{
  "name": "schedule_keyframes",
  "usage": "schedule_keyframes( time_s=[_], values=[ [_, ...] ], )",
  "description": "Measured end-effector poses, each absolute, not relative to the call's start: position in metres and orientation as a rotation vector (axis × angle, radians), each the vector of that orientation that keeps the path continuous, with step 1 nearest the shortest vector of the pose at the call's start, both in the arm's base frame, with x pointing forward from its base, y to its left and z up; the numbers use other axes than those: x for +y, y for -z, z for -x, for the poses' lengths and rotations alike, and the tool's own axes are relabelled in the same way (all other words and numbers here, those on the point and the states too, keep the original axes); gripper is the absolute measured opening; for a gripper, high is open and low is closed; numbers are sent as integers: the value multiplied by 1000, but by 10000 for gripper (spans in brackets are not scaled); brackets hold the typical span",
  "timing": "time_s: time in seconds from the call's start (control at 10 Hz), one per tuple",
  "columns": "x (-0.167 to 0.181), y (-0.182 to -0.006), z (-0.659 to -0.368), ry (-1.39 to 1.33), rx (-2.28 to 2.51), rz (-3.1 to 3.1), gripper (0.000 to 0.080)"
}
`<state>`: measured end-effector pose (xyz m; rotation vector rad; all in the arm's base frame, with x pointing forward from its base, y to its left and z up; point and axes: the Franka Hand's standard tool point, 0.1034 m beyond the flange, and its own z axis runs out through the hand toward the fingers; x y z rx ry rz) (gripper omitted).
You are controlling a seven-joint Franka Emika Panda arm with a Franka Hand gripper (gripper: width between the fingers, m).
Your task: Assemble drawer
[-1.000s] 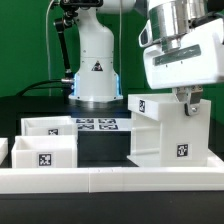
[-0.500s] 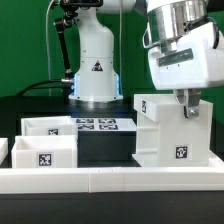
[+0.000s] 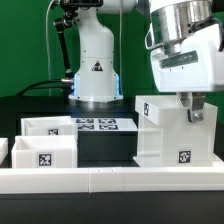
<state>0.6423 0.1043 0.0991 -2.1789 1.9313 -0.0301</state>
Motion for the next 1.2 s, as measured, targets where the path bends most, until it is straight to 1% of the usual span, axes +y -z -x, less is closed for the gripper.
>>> schedule_keyframes(
  time_s=[0.4,0.5,0.6,0.7,0.8,0.9,1.0,1.1,1.2],
  values=[
    [104,-99,-642,-20,1886,2248,48],
    [105,-100,-643,-13,1879,2250,162],
    [106,-100,-640,-32,1843,2292,299],
    [107,-102,-636,-72,1782,2355,299],
    [104,-107,-637,-68,1711,2395,435],
    [104,-113,-635,-54,1670,2417,592],
    [102,-118,-631,-65,1548,2501,632],
    [100,-127,-629,-73,1453,2556,632],
    [99,-140,-624,-85,1317,2627,646]
  ],
)
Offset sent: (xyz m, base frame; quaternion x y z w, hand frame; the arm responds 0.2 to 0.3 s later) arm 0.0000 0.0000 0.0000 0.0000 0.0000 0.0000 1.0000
